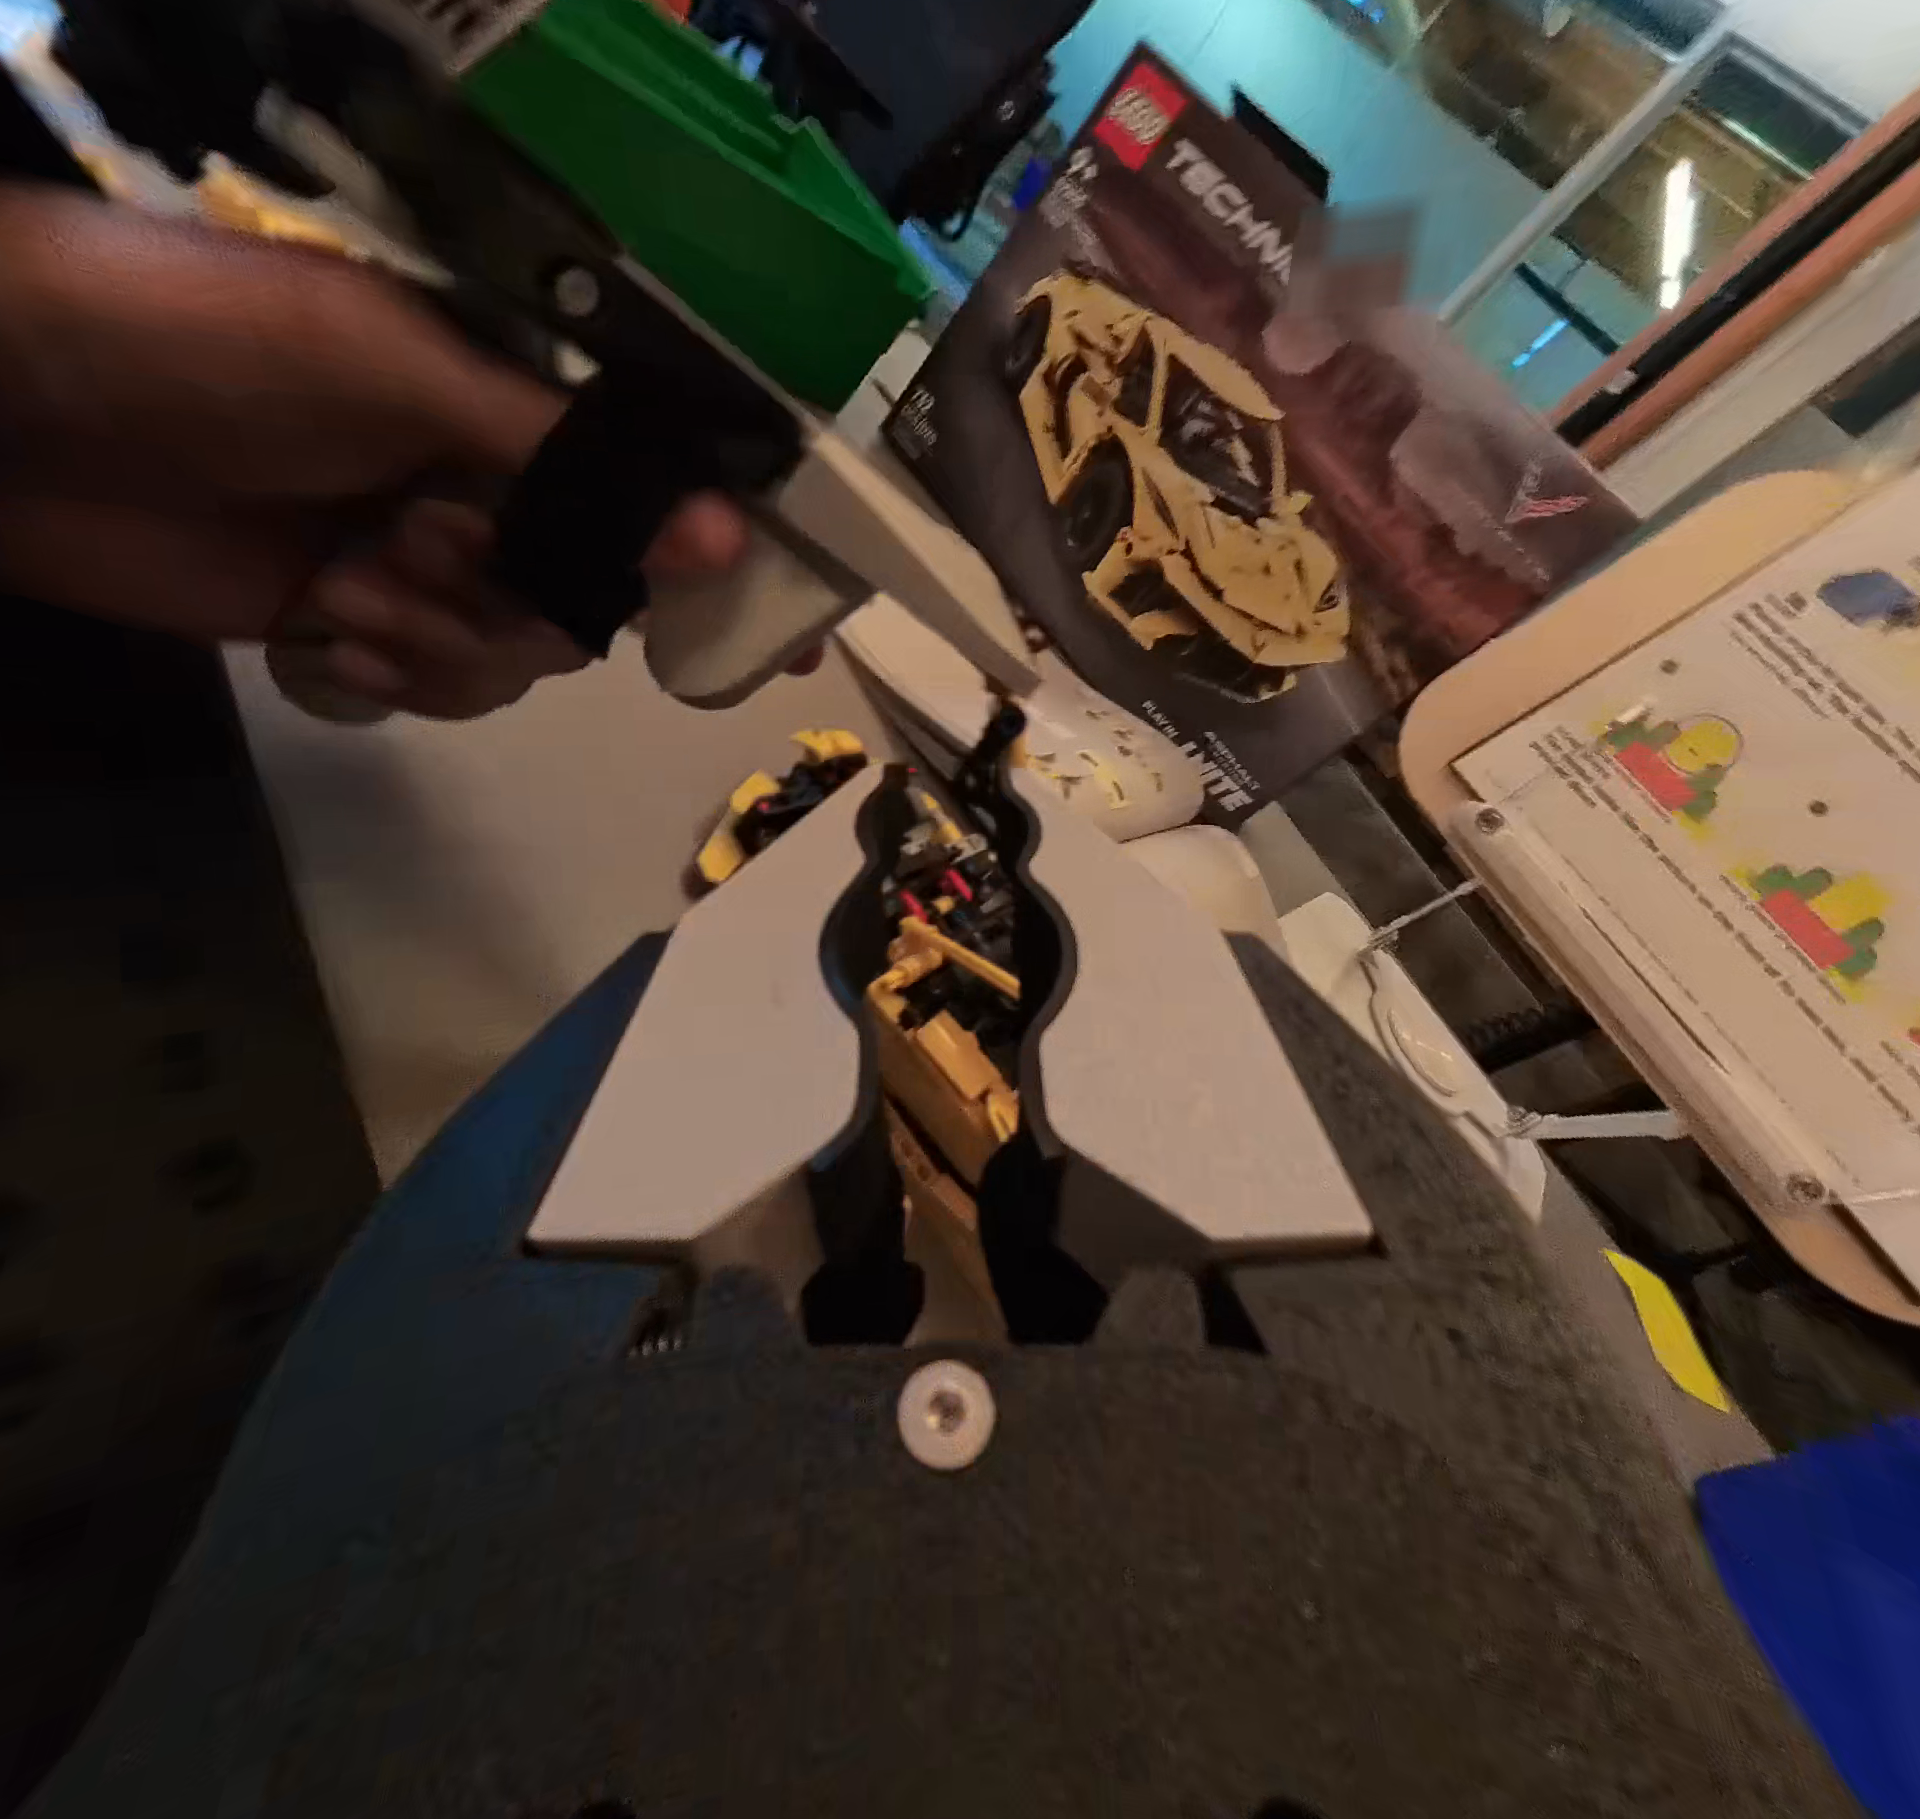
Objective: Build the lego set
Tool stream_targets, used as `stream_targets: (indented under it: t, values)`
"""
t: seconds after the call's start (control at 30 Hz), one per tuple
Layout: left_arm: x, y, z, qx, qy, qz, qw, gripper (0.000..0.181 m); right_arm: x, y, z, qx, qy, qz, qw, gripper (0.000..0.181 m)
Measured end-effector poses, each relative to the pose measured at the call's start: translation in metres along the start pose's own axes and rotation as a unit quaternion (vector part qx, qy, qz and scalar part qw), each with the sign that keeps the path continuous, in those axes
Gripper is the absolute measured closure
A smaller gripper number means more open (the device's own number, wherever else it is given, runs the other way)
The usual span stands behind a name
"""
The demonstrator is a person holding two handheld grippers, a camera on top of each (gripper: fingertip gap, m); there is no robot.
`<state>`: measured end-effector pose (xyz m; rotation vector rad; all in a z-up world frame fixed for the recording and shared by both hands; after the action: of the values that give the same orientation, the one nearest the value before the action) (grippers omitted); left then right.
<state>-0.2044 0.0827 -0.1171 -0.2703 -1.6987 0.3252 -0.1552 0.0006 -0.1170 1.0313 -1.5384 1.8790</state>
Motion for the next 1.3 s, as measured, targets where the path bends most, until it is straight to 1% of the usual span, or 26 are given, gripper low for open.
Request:
stream_targets:
  t: [0.07,0.13,0.27,0.37,0.5,0.67,0.73,0.77,0.8,0.83,0.9,0.97,1.03,1.07,1.17,1.23,1.3]
  values:
    - [-0.003,-0.003,-0.001,-0.016,0.009,0.012,1.0,0.166,-0.003,0.002,-0.002,0.007,0.013,-0.003,1.0,0.159]
    - [-0.004,-0.006,-0.002,-0.023,0.015,0.004,1.0,0.166,-0.006,-0.003,-0.002,0.002,0.018,-0.013,1.0,0.159]
    - [-0.009,-0.014,-0.004,-0.044,0.031,-0.014,0.998,0.166,-0.01,-0.003,-0.001,0.023,0.021,-0.017,0.999,0.158]
    - [-0.011,-0.017,-0.005,-0.047,0.04,-0.031,0.998,0.166,-0.014,0.0,-0.001,0.033,0.034,0.002,0.999,0.163]
    - [-0.011,-0.017,-0.004,-0.058,0.043,-0.017,0.997,0.166,-0.016,-0.001,0.0,0.033,0.036,0.01,0.999,0.172]
    - [-0.012,-0.017,-0.005,-0.064,0.043,-0.008,0.997,0.166,-0.016,-0.004,0.002,0.048,0.048,0.022,0.997,0.172]
    - [-0.013,-0.021,-0.006,-0.076,0.041,-0.019,0.996,0.166,-0.017,-0.009,0.008,0.063,0.054,0.009,0.997,0.172]
    - [-0.014,-0.022,-0.006,-0.075,0.043,-0.031,0.996,0.163,-0.021,-0.017,0.014,0.051,0.064,0.0,0.997,0.172]
    - [-0.015,-0.021,-0.006,-0.068,0.045,-0.043,0.996,0.153,-0.028,-0.027,0.024,0.033,0.069,-0.005,0.997,0.172]
    - [-0.017,-0.022,-0.006,-0.069,0.051,-0.051,0.995,0.151,-0.036,-0.038,0.037,0.014,0.074,-0.018,0.997,0.173]
    - [-0.028,-0.029,-0.007,-0.097,0.085,-0.053,0.99,0.151,-0.05,-0.056,0.062,-0.008,0.078,-0.083,0.993,0.172]
    - [-0.047,-0.035,-0.012,-0.12,0.152,-0.068,0.979,0.151,-0.062,-0.065,0.084,-0.026,0.073,-0.145,0.986,0.173]
    - [-0.067,-0.033,-0.019,-0.098,0.222,-0.117,0.963,0.151,-0.071,-0.066,0.099,-0.037,0.069,-0.185,0.98,0.173]
    - [-0.076,-0.031,-0.021,-0.086,0.253,-0.137,0.954,0.151,-0.074,-0.066,0.103,-0.037,0.064,-0.203,0.976,0.173]
    - [-0.098,-0.025,-0.027,-0.055,0.327,-0.156,0.93,0.151,-0.072,-0.071,0.106,-0.035,0.041,-0.231,0.971,0.173]
    - [-0.099,-0.018,-0.03,-0.029,0.336,-0.172,0.926,0.151,-0.077,-0.07,0.103,-0.024,0.048,-0.242,0.969,0.173]
    - [-0.099,-0.016,-0.033,-0.028,0.339,-0.155,0.927,0.151,-0.077,-0.07,0.102,-0.025,0.045,-0.232,0.971,0.173]
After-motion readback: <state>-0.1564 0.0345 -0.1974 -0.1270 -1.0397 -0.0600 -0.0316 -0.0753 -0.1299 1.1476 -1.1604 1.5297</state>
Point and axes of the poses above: each gripper's, where its closed fingertips meet, z back along the fingers, x out of its top, y = z × x across the jaws, the point moved 5 cm from there along z, back along the fingers, and after that the axes turned 7 degrees about -y, right-handed, at the moved point
